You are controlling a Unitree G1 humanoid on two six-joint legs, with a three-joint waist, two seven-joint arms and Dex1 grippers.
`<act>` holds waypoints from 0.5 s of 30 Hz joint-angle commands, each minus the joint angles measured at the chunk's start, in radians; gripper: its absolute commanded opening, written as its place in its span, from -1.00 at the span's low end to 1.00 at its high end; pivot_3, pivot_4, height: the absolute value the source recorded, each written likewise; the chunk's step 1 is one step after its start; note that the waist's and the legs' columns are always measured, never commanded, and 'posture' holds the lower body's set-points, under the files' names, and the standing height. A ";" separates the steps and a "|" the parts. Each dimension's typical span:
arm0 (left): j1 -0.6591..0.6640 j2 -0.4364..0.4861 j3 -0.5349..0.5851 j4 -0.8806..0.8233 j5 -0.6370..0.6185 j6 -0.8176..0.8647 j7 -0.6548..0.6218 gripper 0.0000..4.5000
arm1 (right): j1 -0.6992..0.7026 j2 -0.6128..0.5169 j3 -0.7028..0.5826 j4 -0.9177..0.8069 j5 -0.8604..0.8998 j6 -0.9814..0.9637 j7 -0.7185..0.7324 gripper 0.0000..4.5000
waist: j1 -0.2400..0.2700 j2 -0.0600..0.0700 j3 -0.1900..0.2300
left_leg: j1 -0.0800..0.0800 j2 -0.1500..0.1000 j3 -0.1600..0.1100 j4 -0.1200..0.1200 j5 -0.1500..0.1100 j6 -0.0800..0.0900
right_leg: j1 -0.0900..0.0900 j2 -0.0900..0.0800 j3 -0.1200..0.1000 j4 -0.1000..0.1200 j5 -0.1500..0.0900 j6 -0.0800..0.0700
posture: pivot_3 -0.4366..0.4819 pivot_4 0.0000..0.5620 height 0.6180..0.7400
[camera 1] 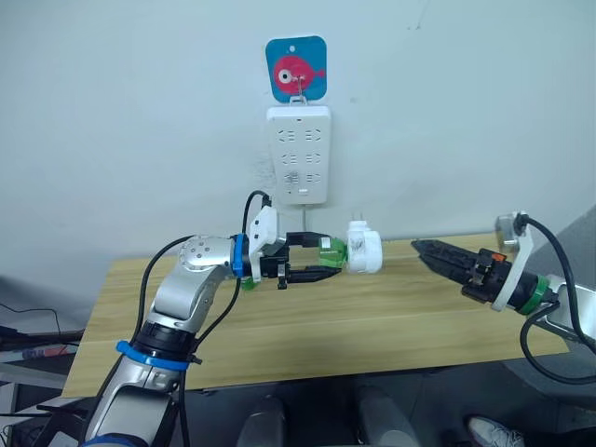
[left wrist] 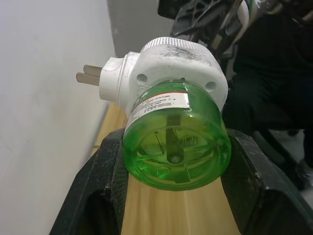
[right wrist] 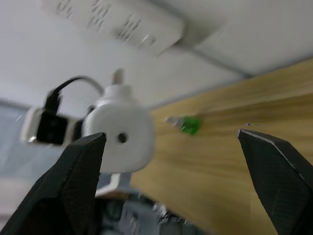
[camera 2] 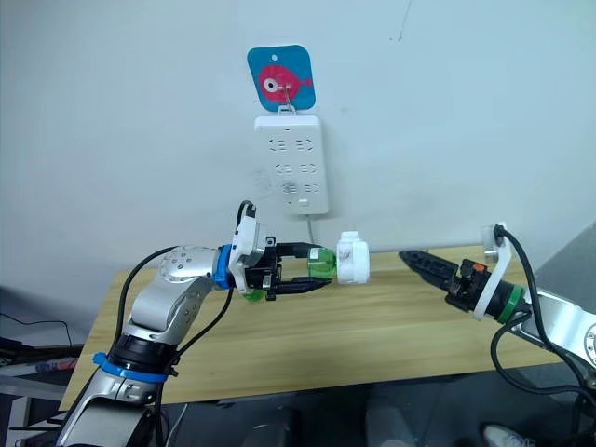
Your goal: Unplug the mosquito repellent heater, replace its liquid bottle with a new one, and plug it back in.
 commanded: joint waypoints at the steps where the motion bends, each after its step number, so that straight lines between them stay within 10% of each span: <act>1: 0.014 0.018 -0.008 -0.084 -0.021 -0.010 -0.037 0.01 | -0.052 -0.017 0.043 0.001 0.024 0.083 0.095 1.00 | 0.004 0.000 0.000 | 0.000 0.000 0.000 0.000 0.000 0.000 | 0.000 0.000 0.000 0.000 0.000 0.000 | -0.09 -0.42 0.88; 15: 0.069 0.026 -0.008 -0.176 -0.030 0.000 -0.039 0.01 | -0.208 0.099 0.171 0.008 0.024 0.122 0.124 1.00 | 0.028 0.000 0.000 | 0.000 0.000 -0.001 0.001 0.000 0.001 | 0.000 0.000 -0.001 -0.001 0.000 0.000 | -0.02 -0.43 0.88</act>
